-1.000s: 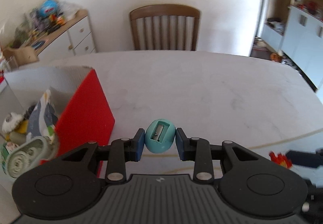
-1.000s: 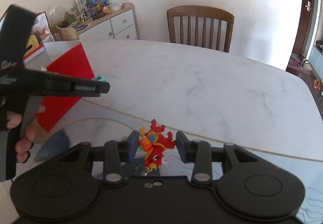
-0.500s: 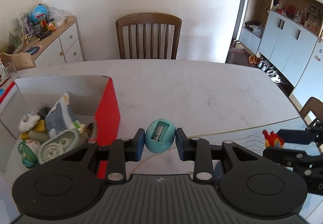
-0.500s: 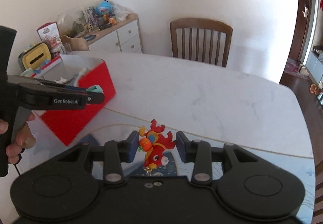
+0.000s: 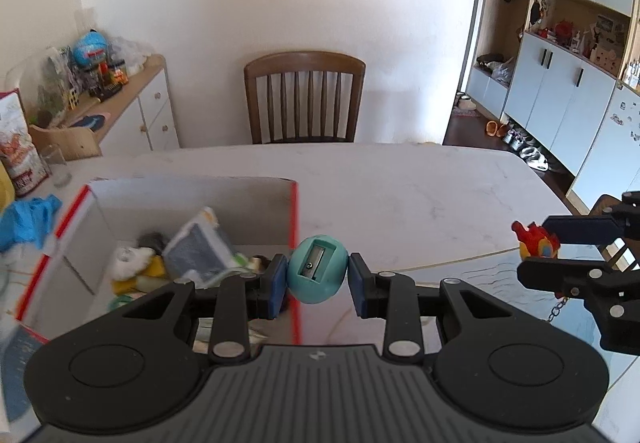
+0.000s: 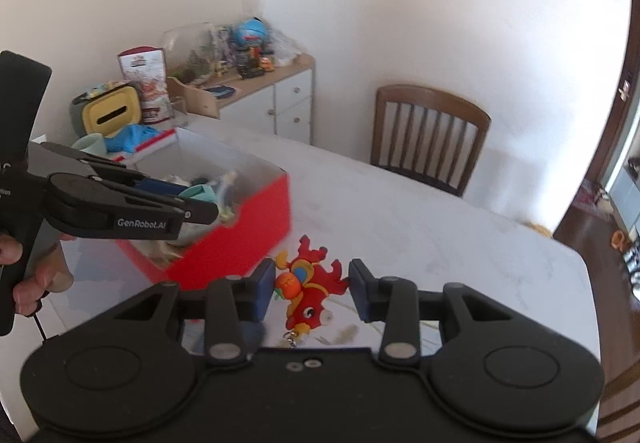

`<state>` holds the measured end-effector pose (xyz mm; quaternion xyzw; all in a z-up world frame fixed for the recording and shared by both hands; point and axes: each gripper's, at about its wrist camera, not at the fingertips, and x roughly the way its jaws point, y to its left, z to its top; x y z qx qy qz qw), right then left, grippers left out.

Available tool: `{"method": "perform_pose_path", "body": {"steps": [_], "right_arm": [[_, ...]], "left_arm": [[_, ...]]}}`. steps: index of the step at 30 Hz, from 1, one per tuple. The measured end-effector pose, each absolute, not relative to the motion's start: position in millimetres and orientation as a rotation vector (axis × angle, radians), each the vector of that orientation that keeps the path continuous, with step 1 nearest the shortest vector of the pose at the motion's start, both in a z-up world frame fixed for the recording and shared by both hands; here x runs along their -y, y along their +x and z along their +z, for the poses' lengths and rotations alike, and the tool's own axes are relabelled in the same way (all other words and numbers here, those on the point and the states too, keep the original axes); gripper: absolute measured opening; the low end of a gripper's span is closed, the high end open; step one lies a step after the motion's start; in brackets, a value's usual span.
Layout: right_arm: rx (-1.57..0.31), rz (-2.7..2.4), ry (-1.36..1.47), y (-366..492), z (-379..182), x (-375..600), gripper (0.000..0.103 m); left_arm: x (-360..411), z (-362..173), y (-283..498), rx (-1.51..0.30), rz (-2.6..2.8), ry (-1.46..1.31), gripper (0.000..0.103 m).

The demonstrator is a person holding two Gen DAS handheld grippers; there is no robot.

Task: Organize objects
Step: 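Carry the teal sharpener and red toy keychain over the cardboard box with both grippers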

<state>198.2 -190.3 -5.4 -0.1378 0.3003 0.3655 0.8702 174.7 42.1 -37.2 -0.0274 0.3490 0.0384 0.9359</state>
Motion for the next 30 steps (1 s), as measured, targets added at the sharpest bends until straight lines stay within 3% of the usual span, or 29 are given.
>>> {"method": "perform_pose_path", "body": {"steps": [14,30], "right_arm": [[-0.587,0.81,-0.33,172.7,0.7,91.9,0.038],[-0.607,0.816,-0.349,196.0,-24.5,5.3,0.038]], "left_arm": [[-134.3,-21.3,145.4,-0.711,0.112,-0.028,0.032],[-216.6,-44.7,167.8,-0.762,0.154,0.004,0.032]]}}
